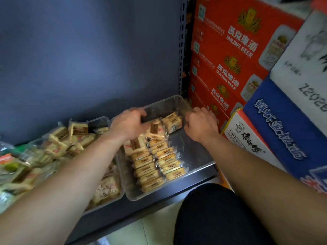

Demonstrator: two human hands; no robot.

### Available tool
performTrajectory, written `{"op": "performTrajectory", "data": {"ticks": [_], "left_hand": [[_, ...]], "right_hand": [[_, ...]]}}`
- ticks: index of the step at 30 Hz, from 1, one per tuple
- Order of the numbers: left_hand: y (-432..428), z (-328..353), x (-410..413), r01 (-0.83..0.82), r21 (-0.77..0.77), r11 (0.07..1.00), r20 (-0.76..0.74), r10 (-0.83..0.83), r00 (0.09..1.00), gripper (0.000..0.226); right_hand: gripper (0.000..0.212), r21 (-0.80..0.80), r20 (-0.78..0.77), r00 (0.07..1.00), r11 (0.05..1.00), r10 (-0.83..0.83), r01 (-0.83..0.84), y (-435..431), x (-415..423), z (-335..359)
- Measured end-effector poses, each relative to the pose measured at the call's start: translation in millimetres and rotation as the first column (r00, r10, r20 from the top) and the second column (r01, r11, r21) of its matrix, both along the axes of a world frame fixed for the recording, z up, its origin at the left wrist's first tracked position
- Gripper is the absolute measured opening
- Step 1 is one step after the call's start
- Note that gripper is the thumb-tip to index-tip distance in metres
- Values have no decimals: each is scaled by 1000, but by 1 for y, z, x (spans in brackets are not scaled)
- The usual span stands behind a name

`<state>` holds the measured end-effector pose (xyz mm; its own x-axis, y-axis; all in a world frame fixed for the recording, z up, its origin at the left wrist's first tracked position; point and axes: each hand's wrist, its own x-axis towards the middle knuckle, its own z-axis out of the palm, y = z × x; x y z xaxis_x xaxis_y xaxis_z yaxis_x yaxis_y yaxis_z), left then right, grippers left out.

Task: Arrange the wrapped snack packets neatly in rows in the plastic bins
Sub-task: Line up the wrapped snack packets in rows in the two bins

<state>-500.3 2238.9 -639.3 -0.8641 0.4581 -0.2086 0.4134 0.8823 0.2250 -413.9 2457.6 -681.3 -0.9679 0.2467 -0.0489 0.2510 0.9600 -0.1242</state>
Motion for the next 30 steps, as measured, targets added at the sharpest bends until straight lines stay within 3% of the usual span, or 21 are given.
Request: {"op": "performTrajectory", "data": {"ticks": [8,13,18,21,23,25,30], "left_hand": [[-164,73,67,-261,-46,964,83,265,961,35],[-227,67,100,-330,19,944,117,326,938,20],[-252,49,109,-269,-76,960,132,277,952,53],[-260,38,101,-223,-146,964,194,249,949,74],[-264,31,96,-193,-187,963,258,238,936,88],[-264,24,92,-158,-227,961,261,216,941,98],[-257,11,86,-131,-278,952,261,206,943,108]], "right_hand": [[36,-108,119,966,971,228,-215,-98,-7,87],[27,-178,214,885,907,414,-382,-169,-10,100],[32,-298,310,769,825,559,-480,-215,-20,72],[61,-387,435,644,776,629,-497,-226,-18,49],[71,-341,491,560,739,667,-581,-233,-14,37],[61,-291,466,534,692,706,-661,-241,-10,28],[36,-365,416,524,664,743,-652,-249,-28,23]]}}
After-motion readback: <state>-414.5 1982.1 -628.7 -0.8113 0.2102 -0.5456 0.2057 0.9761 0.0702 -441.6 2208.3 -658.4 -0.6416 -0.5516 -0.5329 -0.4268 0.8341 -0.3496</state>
